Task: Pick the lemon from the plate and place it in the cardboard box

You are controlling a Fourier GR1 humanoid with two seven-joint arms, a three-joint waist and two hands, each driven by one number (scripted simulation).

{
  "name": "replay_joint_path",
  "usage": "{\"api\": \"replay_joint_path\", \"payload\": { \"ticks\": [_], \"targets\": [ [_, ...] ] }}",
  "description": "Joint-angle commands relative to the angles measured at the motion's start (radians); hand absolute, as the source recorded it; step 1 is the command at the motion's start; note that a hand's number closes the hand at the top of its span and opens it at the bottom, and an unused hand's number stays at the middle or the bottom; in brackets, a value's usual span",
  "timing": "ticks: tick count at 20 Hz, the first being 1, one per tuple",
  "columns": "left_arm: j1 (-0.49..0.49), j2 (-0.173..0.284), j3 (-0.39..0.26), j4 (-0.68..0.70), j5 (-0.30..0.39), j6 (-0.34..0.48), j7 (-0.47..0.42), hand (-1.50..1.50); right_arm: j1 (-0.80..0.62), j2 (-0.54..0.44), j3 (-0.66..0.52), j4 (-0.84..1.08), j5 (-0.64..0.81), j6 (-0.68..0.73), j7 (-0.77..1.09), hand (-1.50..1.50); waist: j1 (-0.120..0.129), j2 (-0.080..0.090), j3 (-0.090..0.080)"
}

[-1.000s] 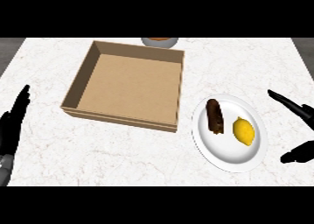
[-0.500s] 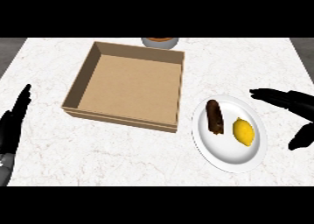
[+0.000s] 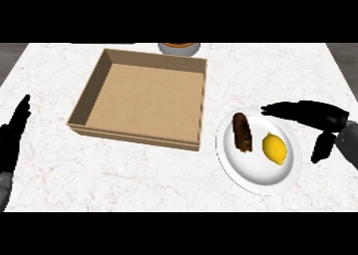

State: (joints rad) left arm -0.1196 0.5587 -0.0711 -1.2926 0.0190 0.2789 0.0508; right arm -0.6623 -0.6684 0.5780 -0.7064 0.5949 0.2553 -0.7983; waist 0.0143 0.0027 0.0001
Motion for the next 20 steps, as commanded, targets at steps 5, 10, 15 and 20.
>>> {"api": "replay_joint_path", "payload": {
  "ticks": [5, 10, 15, 20],
  "targets": [
    [-0.018, -0.025, 0.061, 0.045, -0.037, -0.067, -0.026, 0.00, -0.002, 0.056, -0.070, 0.007, 0.131, 0.009, 0.022, -1.50, -0.010, -0.002, 0.000],
    [0.046, -0.093, 0.057, -0.009, -0.082, -0.017, -0.034, 0.00, -0.015, 0.135, -0.097, 0.079, 0.201, -0.020, 0.020, -1.50, -0.004, -0.001, 0.000],
    [0.002, -0.102, 0.084, -0.003, -0.123, -0.026, 0.015, 0.00, 0.077, 0.069, -0.149, -0.136, 0.190, 0.108, 0.005, -1.50, -0.015, -0.004, 0.000],
    [0.035, -0.100, 0.105, -0.021, -0.123, -0.068, 0.002, 0.00, 0.076, 0.098, -0.169, -0.163, 0.205, 0.126, -0.034, -1.50, -0.013, -0.004, 0.000]
  ]
}}
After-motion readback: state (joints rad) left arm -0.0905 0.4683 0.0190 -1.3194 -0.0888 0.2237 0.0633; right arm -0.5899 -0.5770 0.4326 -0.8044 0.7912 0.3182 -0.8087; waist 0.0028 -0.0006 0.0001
